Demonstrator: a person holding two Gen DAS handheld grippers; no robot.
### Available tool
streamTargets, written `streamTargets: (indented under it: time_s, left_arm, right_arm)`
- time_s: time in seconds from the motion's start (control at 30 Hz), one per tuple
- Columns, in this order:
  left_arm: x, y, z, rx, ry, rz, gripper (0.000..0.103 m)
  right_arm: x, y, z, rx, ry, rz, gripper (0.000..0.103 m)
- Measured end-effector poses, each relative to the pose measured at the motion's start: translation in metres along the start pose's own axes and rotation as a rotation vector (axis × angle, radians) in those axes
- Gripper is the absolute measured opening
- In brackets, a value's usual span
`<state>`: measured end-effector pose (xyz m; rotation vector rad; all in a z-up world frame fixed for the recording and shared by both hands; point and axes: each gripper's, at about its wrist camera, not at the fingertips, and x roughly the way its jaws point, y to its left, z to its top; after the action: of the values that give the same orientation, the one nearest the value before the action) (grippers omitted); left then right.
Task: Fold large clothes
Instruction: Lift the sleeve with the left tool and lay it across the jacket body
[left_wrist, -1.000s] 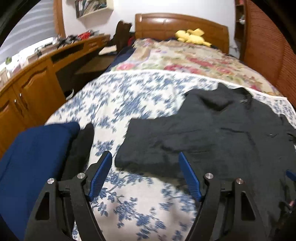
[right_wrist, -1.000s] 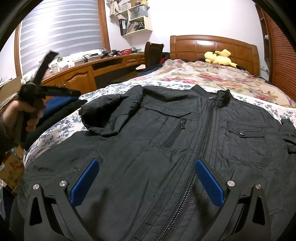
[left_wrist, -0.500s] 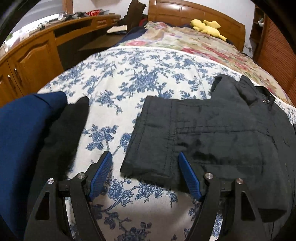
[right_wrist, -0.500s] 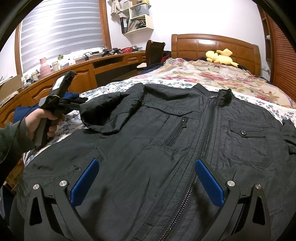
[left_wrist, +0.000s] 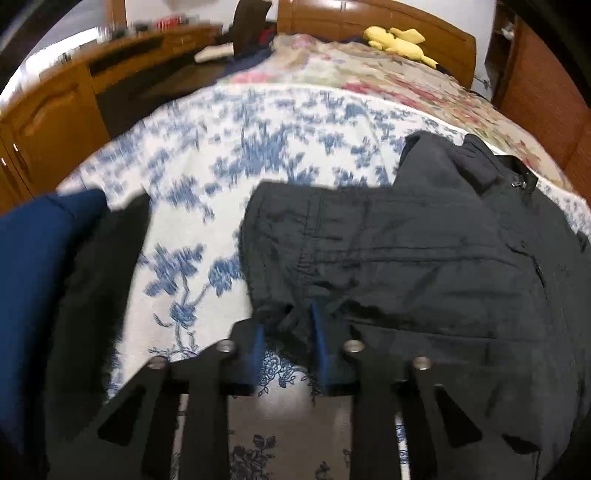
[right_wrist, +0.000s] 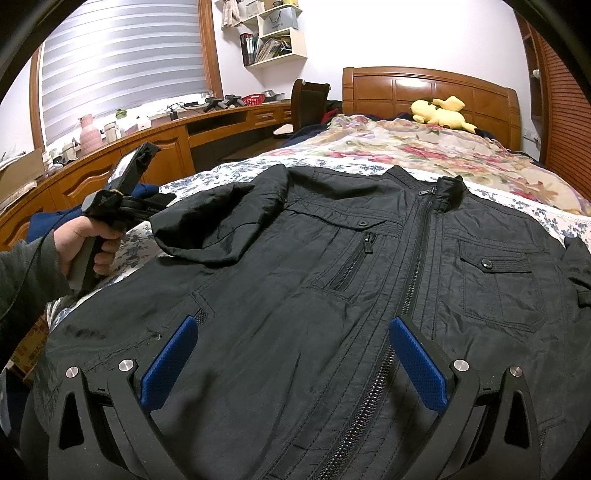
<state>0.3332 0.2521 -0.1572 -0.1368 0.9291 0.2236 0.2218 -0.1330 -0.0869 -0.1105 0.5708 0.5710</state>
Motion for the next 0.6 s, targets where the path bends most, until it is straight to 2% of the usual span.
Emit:
streamTargets:
  time_s: [0.07, 0.2, 0.37, 0.6]
  left_arm:
    - [-0.015, -0.011, 0.005, 0.024, -0.043, 0.031, 0.016]
    - [-0.05, -0.033, 0.019, 0.066, -0.116, 0.032, 0.015]
    - [-0.105, -0.071, 0.031, 0.118, -0.203, -0.011, 0.015]
    - [-0.173, -0.134, 0.026, 0.193, -0.328, -0.101, 0.015]
  right_arm:
    - [0.0, 0.0, 0.0, -0.001, 0.001, 0.0, 0.103]
    - [-0.001, 0.0, 0.0, 0.005, 0.0, 0.003, 0.103]
    - [-0.002, -0.002, 0.0, 0.012, 0.018, 0.011, 0.103]
    - [-0.025, -0.013, 0.0, 0.014, 0.015, -0.036, 0.103]
